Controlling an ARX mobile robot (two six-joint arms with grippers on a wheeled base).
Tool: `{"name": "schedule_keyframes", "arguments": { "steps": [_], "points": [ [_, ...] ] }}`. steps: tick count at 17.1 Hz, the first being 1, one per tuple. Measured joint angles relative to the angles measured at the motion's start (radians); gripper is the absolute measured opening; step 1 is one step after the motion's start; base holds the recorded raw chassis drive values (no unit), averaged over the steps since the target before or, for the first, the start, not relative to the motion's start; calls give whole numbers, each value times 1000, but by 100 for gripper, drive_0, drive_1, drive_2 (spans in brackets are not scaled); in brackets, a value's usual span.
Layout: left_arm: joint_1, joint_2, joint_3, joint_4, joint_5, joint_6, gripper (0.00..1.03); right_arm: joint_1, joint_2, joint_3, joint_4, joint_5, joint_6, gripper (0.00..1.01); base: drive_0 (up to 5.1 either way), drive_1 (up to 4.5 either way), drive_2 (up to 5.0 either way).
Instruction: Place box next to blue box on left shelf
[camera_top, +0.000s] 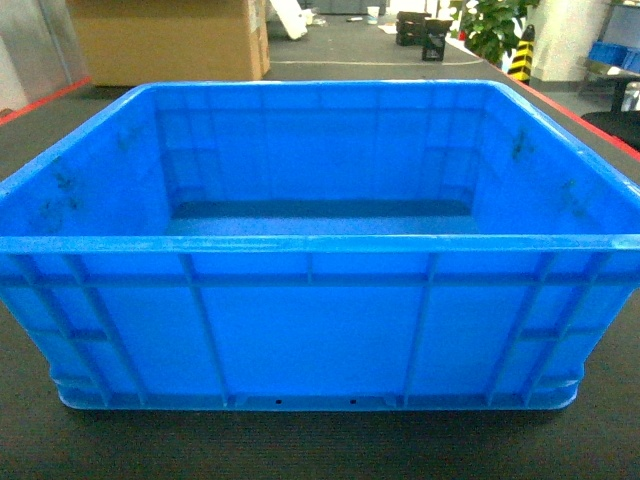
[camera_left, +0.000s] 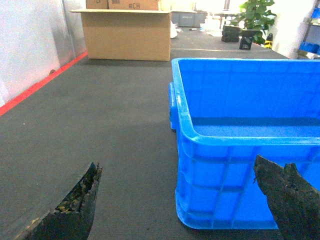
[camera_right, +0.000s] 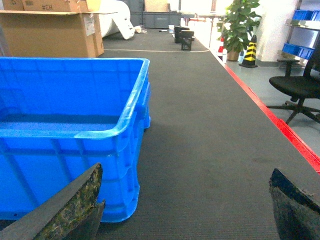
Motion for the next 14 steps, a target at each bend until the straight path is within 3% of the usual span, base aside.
{"name": "schedule_keyframes", "arguments": {
  "steps": [2,3,4,5,7,8,11,13,14],
  "points": [
    [0,0,0,0,0,0,98,0,0,0,0,0,0,98,0,0,0],
    [-14,30,2,-29,-33,36,98,3,1,0,-6,10,0,98,0,0,0],
    [-78,200,13,166,-61,60,98,83,174,18,93,161,11,98,0,0,0],
    [-76,338,43,298,-54,71,98,76,284,49,203,154,16,98,0,0,0],
    [0,690,198,581,-40,80,98,64,583,187,412,100,35,98,0,0,0],
    [3,872,302,682,-21,82,98,64,736,284,412,76,58,98,0,0,0],
    [-8,1306,591,602,-4,39,98,70,1117,557,384,1,119,98,0,0,0],
    [-25,1444,757,481,5,-8,98,106,1318,753,332,-5,129,98,0,0,0],
    [-33,1482,817,427,10,-28,98,114,1398,823,268,-32,135,98,0,0,0]
  ]
}}
